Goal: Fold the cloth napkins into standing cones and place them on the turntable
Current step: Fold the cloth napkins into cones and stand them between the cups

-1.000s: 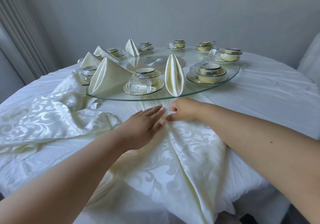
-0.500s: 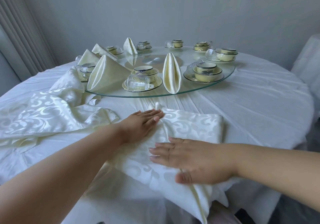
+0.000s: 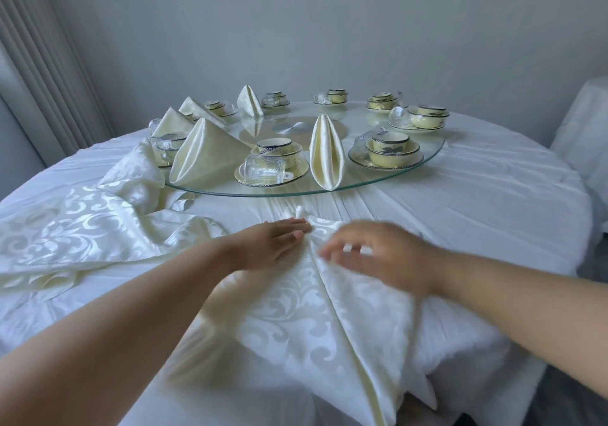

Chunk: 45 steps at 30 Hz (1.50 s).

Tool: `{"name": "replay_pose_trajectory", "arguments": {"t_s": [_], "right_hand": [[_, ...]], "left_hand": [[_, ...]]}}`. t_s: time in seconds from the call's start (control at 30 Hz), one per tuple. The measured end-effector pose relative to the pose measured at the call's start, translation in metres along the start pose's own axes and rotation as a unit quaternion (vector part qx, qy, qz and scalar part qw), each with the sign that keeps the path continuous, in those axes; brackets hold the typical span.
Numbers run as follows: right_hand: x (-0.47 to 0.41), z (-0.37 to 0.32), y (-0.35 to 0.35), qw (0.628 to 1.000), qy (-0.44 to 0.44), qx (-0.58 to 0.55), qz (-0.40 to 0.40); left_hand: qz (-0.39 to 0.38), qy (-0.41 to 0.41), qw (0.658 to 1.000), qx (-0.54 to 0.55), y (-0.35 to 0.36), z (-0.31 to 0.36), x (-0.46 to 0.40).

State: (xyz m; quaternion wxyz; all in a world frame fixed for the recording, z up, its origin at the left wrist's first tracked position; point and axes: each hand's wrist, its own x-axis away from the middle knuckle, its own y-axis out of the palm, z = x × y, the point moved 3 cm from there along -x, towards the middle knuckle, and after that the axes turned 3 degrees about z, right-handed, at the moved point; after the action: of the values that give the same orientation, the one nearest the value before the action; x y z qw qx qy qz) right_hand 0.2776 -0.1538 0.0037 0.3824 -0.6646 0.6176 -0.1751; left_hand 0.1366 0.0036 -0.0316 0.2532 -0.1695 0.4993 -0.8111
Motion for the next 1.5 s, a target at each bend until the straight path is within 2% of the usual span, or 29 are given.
{"name": "replay_pose_trajectory", "arguments": {"t_s": [0.03, 0.1, 0.2, 0.3, 0.5, 0.63, 0.73, 0.8, 0.9, 1.1, 1.2, 1.3, 1.4, 1.5], "right_hand": [[-0.017, 0.007, -0.010, 0.997, 0.031, 0.040, 0.050], [-0.049, 0.021, -0.021, 0.983, 0.112, 0.113, 0.095], [-0.081, 0.041, -0.017, 0.962, 0.220, 0.153, 0.061], [-0.100, 0.052, -0.002, 0.951, 0.267, 0.159, 0.011], [-0.125, 0.061, 0.002, 0.927, 0.334, 0.165, -0.038], [-0.134, 0.064, -0.003, 0.922, 0.333, 0.183, -0.070], [-0.136, 0.067, -0.005, 0.942, 0.307, 0.125, -0.047], [-0.136, 0.072, -0.005, 0.957, 0.289, 0.024, -0.014], [-0.136, 0.077, -0.003, 0.957, 0.266, -0.117, 0.019], [-0.137, 0.054, -0.025, 0.962, 0.194, -0.181, 0.063], [-0.139, 0.029, -0.052, 0.963, 0.136, -0.198, 0.120], [-0.141, -0.009, -0.093, 0.958, 0.056, -0.188, 0.210], [-0.137, -0.054, -0.132, 0.947, -0.021, -0.160, 0.276], [-0.118, -0.096, -0.156, 0.941, -0.098, -0.095, 0.309]], "left_hand": [[0.016, -0.020, 0.999, 0.037, -0.005, -0.001, -0.002], [0.077, -0.060, 0.994, 0.046, -0.018, -0.003, -0.006], [0.147, -0.165, 0.975, -0.008, -0.032, -0.006, -0.007], [0.107, -0.252, 0.961, -0.038, -0.034, -0.008, -0.008], [0.058, -0.297, 0.953, 0.021, -0.033, -0.019, -0.022], [0.048, -0.301, 0.948, 0.086, -0.036, -0.017, -0.024], [0.053, -0.283, 0.942, 0.174, -0.035, -0.016, -0.025], [0.058, -0.263, 0.936, 0.227, -0.035, -0.017, -0.024], [0.063, -0.247, 0.917, 0.307, -0.037, -0.017, -0.022], [0.078, -0.195, 0.916, 0.342, -0.057, 0.003, -0.016], [0.123, -0.150, 0.913, 0.360, -0.086, 0.027, -0.012], [0.208, -0.080, 0.913, 0.342, -0.131, 0.055, -0.007], [0.307, -0.004, 0.911, 0.274, -0.177, 0.089, 0.004], [0.386, 0.060, 0.902, 0.186, -0.204, 0.126, 0.028]]}}
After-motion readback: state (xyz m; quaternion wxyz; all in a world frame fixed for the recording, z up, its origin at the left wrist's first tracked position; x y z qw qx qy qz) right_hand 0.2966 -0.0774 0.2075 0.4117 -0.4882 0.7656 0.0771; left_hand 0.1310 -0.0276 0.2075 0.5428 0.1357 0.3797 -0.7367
